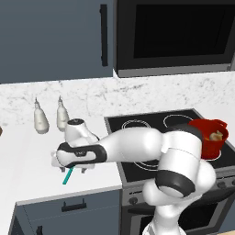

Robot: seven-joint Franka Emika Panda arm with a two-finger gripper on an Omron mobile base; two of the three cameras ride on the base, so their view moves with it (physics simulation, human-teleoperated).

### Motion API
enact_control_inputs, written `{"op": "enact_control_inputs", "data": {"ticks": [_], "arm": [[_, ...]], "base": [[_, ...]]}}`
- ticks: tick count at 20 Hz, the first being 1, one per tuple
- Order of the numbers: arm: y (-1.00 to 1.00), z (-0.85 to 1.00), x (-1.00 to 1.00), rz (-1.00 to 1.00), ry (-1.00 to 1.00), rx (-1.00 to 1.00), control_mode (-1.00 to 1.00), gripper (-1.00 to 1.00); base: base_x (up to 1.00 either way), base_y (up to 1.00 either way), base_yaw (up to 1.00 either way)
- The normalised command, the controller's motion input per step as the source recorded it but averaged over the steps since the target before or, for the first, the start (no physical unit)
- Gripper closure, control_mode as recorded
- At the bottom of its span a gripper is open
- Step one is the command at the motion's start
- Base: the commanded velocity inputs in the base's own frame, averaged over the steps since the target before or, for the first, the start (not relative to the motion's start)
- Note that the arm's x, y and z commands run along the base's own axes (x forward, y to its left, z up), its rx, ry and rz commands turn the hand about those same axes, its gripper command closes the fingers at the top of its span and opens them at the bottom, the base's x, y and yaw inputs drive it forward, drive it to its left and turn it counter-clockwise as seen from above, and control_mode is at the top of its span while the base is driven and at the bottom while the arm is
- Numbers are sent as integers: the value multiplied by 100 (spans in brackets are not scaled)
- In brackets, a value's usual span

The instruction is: Put the lemon and onion in the pot. Retrieve the spatula and lightly stir the vegetables in the pot.

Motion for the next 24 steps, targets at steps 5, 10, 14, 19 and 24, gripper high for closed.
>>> {"op": "enact_control_inputs", "data": {"ticks": [5, 10, 14, 19, 24], "arm": [[23, -5, 0, 0, 13, 0, -100, -100], [25, -13, 0, 0, 5, 0, -100, -100], [14, -18, 1, -1, 0, 0, -100, -100], [1, -11, 8, -3, 1, 0, -100, -100], [0, -10, 11, -2, 1, 0, -100, -100]], "base": [[0, 0, 0], [0, 0, 0], [0, 0, 0], [0, 0, 0], [0, 0, 0]]}}
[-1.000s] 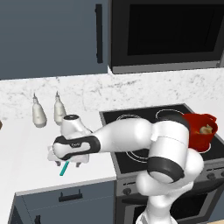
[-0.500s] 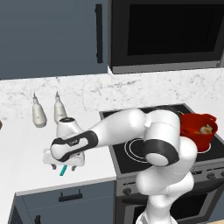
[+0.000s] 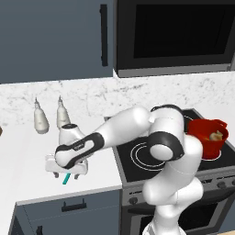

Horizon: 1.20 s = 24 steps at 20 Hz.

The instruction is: Put the lemon and onion in the pot. Retrieve the spatula and lightly stir the vegetables in the pot.

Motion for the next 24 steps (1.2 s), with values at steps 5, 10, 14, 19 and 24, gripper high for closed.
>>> {"op": "enact_control_inputs", "data": {"ticks": [5, 10, 14, 19, 24], "arm": [[0, -20, 1, -1, 0, -1, -100, -100], [0, -14, 0, 0, 0, -1, -100, -100], [0, -10, 1, 0, 0, 0, -100, -100], [0, -3, 0, 0, 0, -4, -100, -100], [2, -20, 2, 0, -1, -9, -100, -100]], "base": [[0, 0, 0], [0, 0, 0], [0, 0, 0], [0, 0, 0], [0, 0, 0]]}}
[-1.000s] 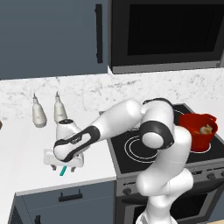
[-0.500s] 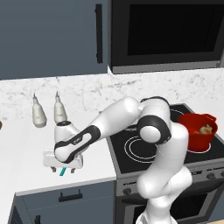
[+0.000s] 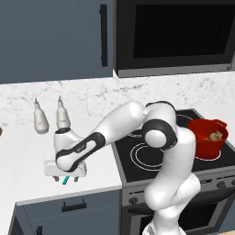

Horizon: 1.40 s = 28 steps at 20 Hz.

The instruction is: Put the lemon and onion in the pot. Retrieve the spatula and lightly stir the vegetables in the pot.

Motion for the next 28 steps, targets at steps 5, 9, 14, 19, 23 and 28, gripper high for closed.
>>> {"op": "enact_control_inputs", "data": {"ticks": [5, 9, 14, 19, 23, 28], "arm": [[3, -22, 5, 0, 0, -7, -100, -100], [0, -33, 2, 0, -1, -4, -100, -100], [0, -28, 0, 0, -3, 0, -100, -100], [-28, -68, 0, -1, -3, 6, -100, 100], [-61, -91, -12, -2, -5, 11, -100, 100], [-49, -66, -10, -2, -2, 8, -100, 100]], "base": [[0, 0, 0], [0, 0, 0], [0, 0, 0], [0, 0, 0], [0, 0, 0], [0, 0, 0]]}}
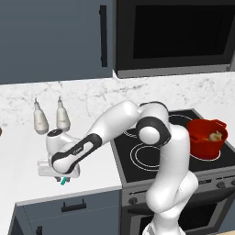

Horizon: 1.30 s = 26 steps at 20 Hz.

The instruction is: Put the lemon and onion in the pot. Retrieve the spatula and lightly stir the vegetables in the pot.

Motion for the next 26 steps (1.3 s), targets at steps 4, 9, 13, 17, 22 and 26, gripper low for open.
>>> {"op": "enact_control_inputs", "data": {"ticks": [4, 9, 13, 17, 22, 26], "arm": [[-17, -59, -9, 0, 0, 5, -100, 100], [0, -51, -17, 0, 0, 0, -100, 100], [-5, -35, -34, 0, 0, 0, -100, 100], [-38, -39, -33, 0, 0, 3, -100, 100], [-33, -54, -24, 0, 0, 4, -100, 100], [-8, -52, -9, 0, 0, 0, -100, 100]], "base": [[0, 0, 0], [0, 0, 0], [0, 0, 0], [0, 0, 0], [0, 0, 0], [0, 0, 0]]}}
